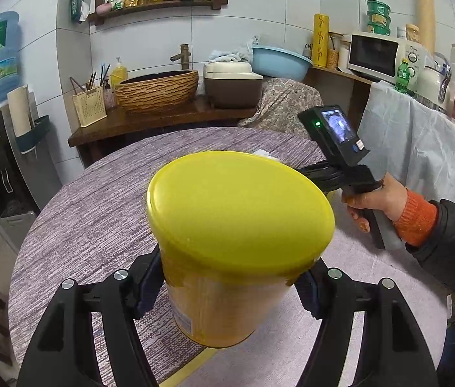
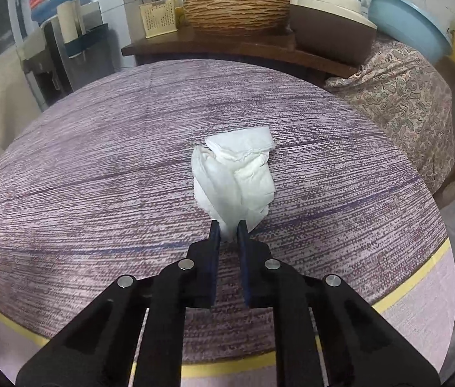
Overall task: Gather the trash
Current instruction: 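Lower the white tissue into the bin with the right tool and open it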
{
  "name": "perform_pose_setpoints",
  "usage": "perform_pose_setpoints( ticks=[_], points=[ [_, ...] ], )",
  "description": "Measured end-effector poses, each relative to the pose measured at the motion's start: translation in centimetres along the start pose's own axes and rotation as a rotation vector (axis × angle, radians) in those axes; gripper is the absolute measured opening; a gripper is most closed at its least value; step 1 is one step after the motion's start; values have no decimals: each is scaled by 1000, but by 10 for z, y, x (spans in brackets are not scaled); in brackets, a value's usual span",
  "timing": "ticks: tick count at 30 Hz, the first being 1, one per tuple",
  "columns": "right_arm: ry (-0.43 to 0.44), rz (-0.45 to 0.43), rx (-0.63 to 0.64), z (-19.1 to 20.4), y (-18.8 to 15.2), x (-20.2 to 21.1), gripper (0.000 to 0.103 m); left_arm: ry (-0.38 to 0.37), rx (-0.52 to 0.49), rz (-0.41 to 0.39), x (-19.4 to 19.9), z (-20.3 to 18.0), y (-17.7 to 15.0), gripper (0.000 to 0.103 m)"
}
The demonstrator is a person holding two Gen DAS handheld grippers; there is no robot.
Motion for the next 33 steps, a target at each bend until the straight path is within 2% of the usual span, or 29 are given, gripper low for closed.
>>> perform_pose_setpoints(
  ticks=[8, 13, 19, 26, 33],
  points=[
    [83, -81, -52, 1, -6, 66, 11, -15, 3, -13, 2, -17, 2, 68],
    [114, -134, -87, -11, -18, 114, 11, -53, 2, -22, 2, -47, 6, 68],
    [101, -205, -124, -44, -40, 172, 11, -115, 3, -36, -3, -93, 13, 68],
    [43, -274, -166, -94, -72, 234, 11, -212, -4, -55, -13, -158, 25, 68],
    [-62, -318, -219, -153, -109, 279, 11, -312, -23, -62, -27, -231, 31, 68]
  ],
)
Point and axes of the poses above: each gripper's, at about its wrist camera, not at the fingertips, and x roughly against the way its jaws point, z to its left, y to its top, the point moved 10 cm from there along -x, roughly the way its jaws point, and after that the axes turned 13 degrees about -z, right-handed, at the moved point
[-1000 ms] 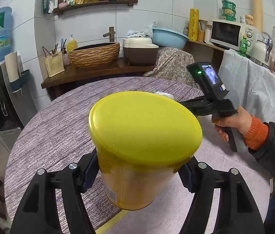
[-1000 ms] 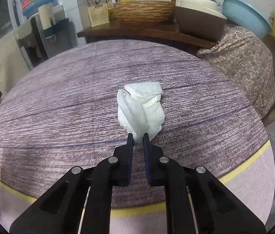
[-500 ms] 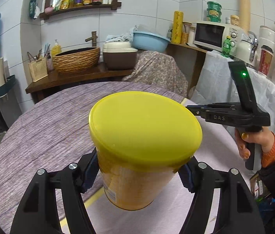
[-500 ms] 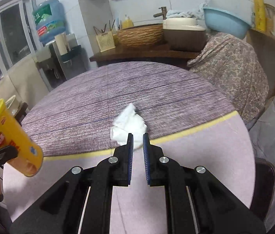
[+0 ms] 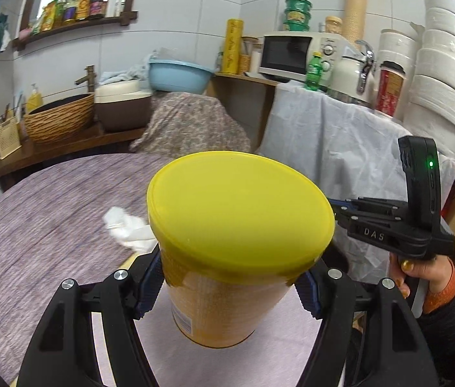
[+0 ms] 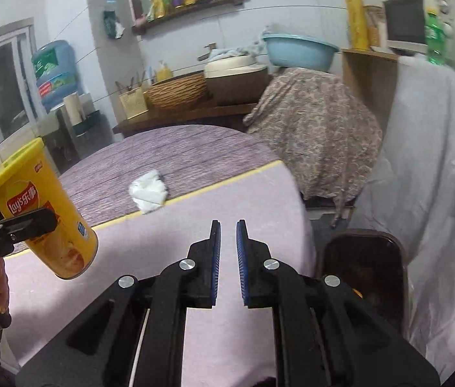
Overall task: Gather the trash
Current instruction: 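Lower the white tissue into the bin with the right tool and open it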
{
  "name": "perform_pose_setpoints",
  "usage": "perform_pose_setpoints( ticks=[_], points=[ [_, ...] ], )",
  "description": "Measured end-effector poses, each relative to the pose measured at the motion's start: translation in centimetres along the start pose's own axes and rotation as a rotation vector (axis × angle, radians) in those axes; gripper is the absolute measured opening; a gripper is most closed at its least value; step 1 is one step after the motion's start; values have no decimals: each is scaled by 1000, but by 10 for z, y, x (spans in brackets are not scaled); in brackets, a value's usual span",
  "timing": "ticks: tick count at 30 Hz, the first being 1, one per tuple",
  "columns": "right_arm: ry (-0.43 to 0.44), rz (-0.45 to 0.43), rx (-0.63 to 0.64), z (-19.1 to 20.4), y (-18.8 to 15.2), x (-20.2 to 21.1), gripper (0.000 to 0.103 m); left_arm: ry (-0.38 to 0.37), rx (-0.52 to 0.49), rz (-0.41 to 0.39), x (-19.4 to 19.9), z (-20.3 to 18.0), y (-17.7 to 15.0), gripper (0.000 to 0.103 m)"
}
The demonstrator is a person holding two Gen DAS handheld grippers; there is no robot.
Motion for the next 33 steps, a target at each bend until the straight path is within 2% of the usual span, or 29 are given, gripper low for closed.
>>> perform_pose_setpoints(
  ticks=[9, 15, 21, 28, 33],
  points=[
    [-172, 12, -89, -101, -36, 26, 11, -98, -17, 18, -48, -70, 0, 68],
    [-259, 79, -145, -158, -80, 21, 11, -153, 1, 41, -78, -107, -1, 68],
    [-297, 137, -188, -190, -116, 11, 11, -202, 1, 64, -106, -137, -1, 68],
    [-309, 191, -209, -212, -148, -4, 11, -211, -10, 128, -149, -166, -18, 68],
    [-316, 228, -238, -226, -174, -14, 11, -201, -8, 159, -166, -173, -32, 68]
  ],
)
Point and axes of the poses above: each gripper's, at about its wrist camera, not at the fingertips, and x roughly against the way its jaws point, z to its left, y to its top, the point moved 10 cm from there along -x, roughly the way its jaws point, and after that the axes turned 13 degrees about -z, right-handed, at the moved point
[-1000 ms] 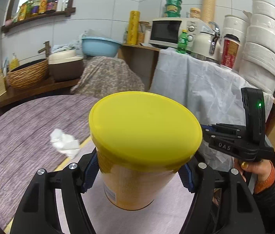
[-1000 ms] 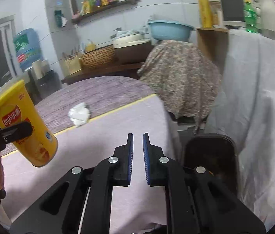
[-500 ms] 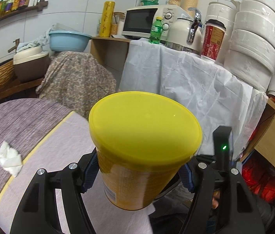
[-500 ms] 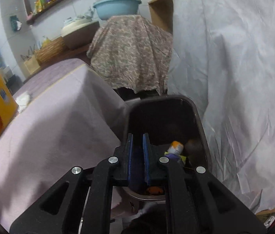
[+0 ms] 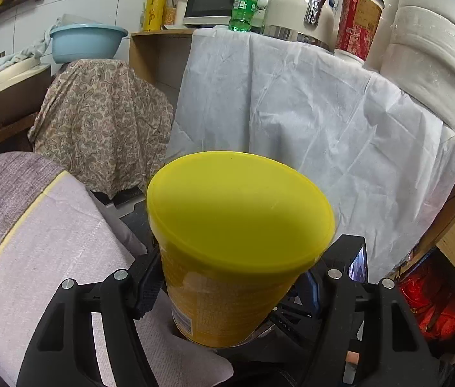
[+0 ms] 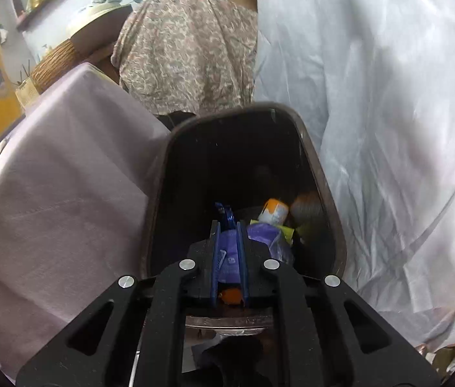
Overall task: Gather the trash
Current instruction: 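Grasp another white tissue with the right tool while the left tool holds the cup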
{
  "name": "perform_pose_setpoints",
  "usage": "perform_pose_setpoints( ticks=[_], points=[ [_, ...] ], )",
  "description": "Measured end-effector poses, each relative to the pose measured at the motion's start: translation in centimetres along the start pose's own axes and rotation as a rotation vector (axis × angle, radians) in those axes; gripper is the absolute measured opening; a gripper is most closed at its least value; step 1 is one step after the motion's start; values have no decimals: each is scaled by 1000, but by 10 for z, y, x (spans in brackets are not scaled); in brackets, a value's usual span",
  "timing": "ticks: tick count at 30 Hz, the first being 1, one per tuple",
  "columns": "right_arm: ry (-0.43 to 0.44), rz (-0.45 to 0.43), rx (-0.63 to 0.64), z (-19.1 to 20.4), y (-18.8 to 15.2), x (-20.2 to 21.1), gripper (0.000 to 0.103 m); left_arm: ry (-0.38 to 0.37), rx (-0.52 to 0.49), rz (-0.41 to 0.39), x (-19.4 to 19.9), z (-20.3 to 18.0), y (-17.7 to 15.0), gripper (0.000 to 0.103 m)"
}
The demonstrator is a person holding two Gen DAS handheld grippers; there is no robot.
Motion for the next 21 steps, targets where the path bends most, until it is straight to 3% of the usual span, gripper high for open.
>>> perform_pose_setpoints(
  ticks=[4, 6, 8, 9, 10, 12, 14, 21],
  points=[
    [53, -22, -27, 4, 3, 7, 12, -1, 21, -22, 11, 4, 4, 68],
    [72, -39, -9, 13, 11, 14, 18, 15, 14, -57, 26, 8, 13, 68],
    [99, -73, 4, 28, 25, 26, 46, 37, -1, -95, 45, 15, 22, 68],
    [115, -94, 7, 38, 33, 33, 55, 45, -4, -112, 53, 18, 27, 68],
    [140, -126, 18, 52, 43, 42, 66, 58, -11, -136, 68, 24, 31, 68],
    [203, -166, 60, 88, 61, 59, 67, 102, -36, -173, 97, 39, 36, 68],
    [278, -166, 97, 129, 74, 68, 76, 155, -49, -190, 123, 57, 38, 68],
    [520, -39, 233, 290, 86, 63, 83, 406, -10, -241, 233, 154, 24, 68]
  ],
)
Point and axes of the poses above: each gripper's, at about its wrist camera, not at the fingertips, and x roughly against the way its jaws point, z to its left, y to its top, the point moved 10 cm from there along -x, roughly the way its jaws point, and after that the axes turned 13 degrees about -z, right-handed, at the moved point
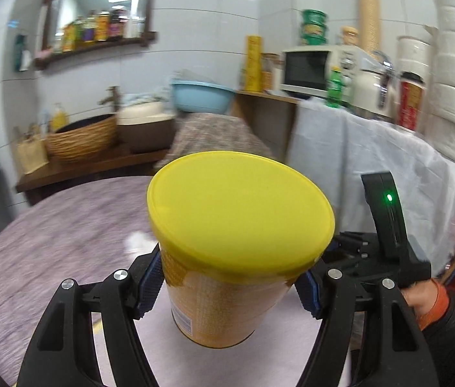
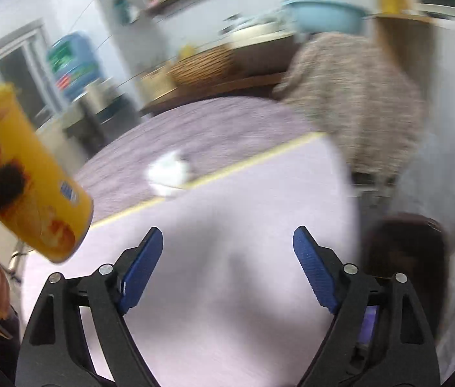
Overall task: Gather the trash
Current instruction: 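Grasp another white tissue with the right tool while the left tool holds the cup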
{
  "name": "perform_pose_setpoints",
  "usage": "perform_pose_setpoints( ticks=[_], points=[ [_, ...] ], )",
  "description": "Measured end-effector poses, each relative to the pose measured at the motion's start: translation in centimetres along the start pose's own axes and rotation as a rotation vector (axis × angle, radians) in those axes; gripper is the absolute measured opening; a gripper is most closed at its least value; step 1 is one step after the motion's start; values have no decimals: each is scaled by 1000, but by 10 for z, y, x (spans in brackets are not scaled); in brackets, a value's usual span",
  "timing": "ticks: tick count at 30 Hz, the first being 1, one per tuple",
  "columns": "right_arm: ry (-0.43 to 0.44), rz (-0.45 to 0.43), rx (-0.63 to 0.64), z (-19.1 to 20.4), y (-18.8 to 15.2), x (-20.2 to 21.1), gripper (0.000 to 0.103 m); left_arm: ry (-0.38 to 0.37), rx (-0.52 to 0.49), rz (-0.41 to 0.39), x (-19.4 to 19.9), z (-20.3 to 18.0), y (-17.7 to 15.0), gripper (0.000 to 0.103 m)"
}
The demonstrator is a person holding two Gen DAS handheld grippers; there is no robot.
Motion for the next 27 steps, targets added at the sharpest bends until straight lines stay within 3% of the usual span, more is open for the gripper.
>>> perform_pose_setpoints(
  ticks=[3, 7, 14, 15, 17, 20, 27],
  points=[
    [40, 88, 59, 47, 4, -51, 83, 83, 34, 10, 18, 48, -6, 68],
    [-3, 159, 157, 83, 4, -113, 83, 161, 70, 29, 37, 98, -21, 68],
    [-106, 238, 232, 86, -4, -176, 81, 166, 120, 51, 42, 123, -39, 68],
    [-112, 238, 227, 84, -5, -180, 77, 159, 121, 52, 40, 122, -39, 68],
    [-115, 248, 235, 81, -9, -181, 50, 144, 125, 55, 35, 116, -41, 68],
    [-126, 238, 277, 79, -11, -175, 24, 124, 124, 58, 31, 108, -43, 68],
    [-120, 128, 250, 59, 9, -121, 19, 73, 108, 74, 20, 79, -48, 68]
  ],
)
Point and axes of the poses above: each gripper's, at about its wrist camera, not at the fingertips, and x roughly against the way its jaws point, z to its left, y to its top, the point moved 10 cm from there along -x, roughly the way its jaws point, and after that the axes turned 13 degrees about -z, right-handed, at the moved point
